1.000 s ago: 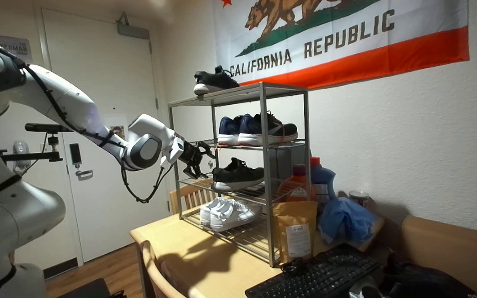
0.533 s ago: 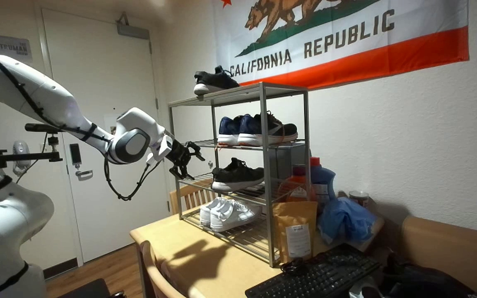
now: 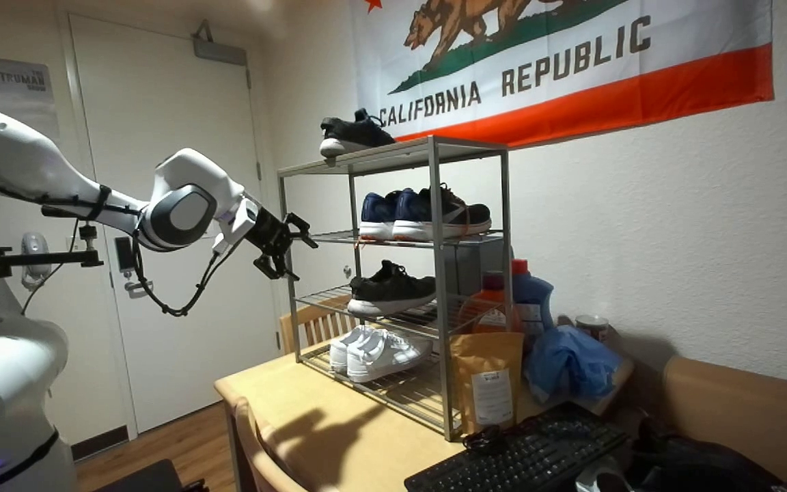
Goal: Remove the right shoe from the top of the shoe rack and place it on the third shelf from the top
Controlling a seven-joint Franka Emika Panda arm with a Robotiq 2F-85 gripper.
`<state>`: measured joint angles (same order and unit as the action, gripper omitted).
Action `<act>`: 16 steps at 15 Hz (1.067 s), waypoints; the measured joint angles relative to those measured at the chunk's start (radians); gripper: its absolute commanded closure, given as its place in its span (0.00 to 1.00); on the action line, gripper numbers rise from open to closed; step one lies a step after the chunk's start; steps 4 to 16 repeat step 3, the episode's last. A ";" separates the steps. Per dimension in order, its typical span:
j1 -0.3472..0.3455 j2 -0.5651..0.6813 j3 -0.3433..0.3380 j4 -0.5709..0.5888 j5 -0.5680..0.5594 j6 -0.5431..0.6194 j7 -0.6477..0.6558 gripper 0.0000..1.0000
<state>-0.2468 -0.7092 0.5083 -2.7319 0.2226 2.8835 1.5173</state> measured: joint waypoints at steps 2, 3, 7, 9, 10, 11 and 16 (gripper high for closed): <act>0.023 -0.047 -0.023 -0.002 -0.014 -0.043 0.001 0.00; 0.029 -0.063 -0.026 -0.004 -0.015 -0.052 0.001 0.00; 0.029 -0.063 -0.026 -0.004 -0.015 -0.052 0.001 0.00; 0.029 -0.063 -0.026 -0.004 -0.015 -0.052 0.001 0.00; 0.029 -0.063 -0.026 -0.004 -0.015 -0.052 0.001 0.00; 0.029 -0.063 -0.026 -0.004 -0.015 -0.052 0.001 0.00; 0.029 -0.063 -0.026 -0.004 -0.015 -0.052 0.001 0.00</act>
